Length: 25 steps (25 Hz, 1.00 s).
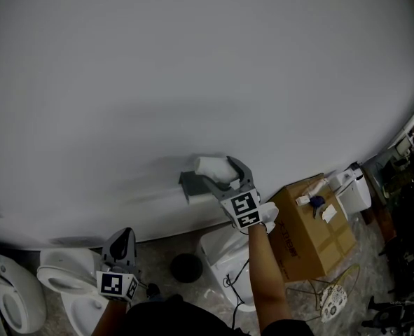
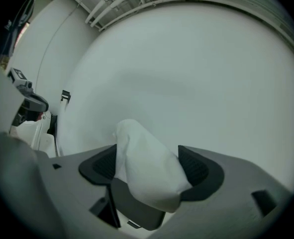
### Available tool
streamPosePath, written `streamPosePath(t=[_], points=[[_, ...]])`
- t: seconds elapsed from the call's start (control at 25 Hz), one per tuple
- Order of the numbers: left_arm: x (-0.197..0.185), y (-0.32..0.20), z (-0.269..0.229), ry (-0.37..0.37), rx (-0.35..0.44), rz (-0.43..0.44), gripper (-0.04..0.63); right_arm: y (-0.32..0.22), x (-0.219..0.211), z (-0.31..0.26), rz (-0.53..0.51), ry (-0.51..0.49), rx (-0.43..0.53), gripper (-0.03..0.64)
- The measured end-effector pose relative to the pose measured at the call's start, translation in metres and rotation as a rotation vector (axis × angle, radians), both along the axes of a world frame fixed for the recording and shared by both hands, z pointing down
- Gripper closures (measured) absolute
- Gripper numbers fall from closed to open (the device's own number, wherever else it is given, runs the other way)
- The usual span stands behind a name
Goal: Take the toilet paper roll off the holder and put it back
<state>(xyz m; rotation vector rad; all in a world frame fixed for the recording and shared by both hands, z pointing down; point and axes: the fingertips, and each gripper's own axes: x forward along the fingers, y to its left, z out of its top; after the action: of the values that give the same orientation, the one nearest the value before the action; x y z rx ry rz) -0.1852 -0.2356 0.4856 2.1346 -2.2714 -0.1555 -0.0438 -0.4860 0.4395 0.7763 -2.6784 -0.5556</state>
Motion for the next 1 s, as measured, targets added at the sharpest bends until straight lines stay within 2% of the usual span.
streamPosePath(t=[0.56, 1.0], points=[[-0.002, -0.001, 0.001, 0.000, 0.000, 0.001, 0.592, 0.019, 0.002, -0.046, -0.021, -0.071, 0.090, 0.244], [-0.001, -0.005, 0.000, -0.002, -0.002, 0.000, 0.592, 0.012, 0.000, -0.029, -0.025, -0.051, 0.063, 0.244]])
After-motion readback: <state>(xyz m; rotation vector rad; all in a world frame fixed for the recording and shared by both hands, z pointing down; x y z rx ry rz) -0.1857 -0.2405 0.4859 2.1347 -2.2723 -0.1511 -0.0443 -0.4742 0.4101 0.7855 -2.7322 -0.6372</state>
